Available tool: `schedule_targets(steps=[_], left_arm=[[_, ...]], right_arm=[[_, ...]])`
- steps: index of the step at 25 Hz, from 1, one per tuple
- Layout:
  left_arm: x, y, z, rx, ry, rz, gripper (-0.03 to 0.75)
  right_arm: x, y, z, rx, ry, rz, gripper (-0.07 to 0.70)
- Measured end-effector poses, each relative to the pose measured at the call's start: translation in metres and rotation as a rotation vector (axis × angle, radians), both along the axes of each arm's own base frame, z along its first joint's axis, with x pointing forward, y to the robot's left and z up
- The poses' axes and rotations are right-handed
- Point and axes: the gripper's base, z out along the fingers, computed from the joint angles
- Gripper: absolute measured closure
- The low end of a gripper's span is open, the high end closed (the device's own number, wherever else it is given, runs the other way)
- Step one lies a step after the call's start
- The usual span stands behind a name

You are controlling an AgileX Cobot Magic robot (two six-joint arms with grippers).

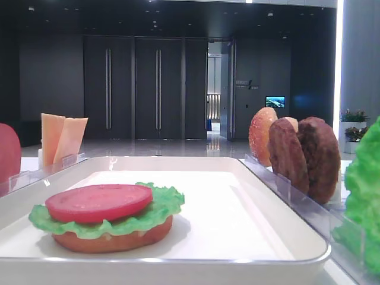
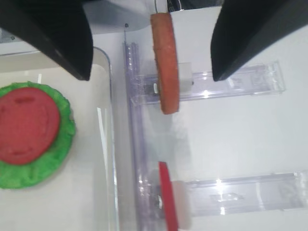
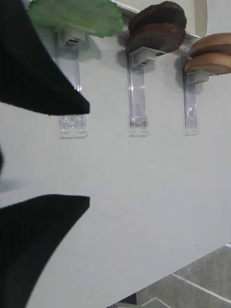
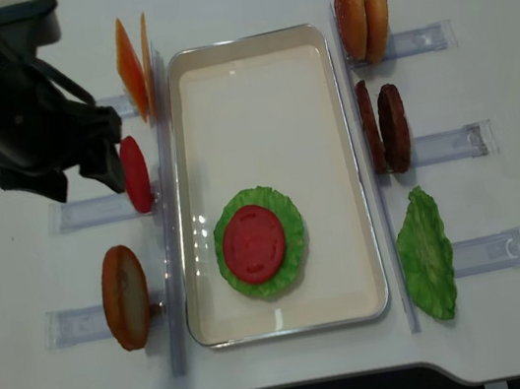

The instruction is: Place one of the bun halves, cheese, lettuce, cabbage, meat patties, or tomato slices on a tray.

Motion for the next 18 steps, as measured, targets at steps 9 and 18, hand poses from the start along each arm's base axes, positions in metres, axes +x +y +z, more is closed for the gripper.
schedule_targets(steps=[9,18], left_arm=[[0.0,0.057,0.016,0.018,-0.058,0.088,0.15],[-0.002,0.076,0.019,0.045,-0.071,0.04,0.156]], right_arm=[[0.0,0.0,0.0,0.0,0.0,0.0,0.27],[0.0,0.0,0.0,0.0,0.001,0.0,0.27]])
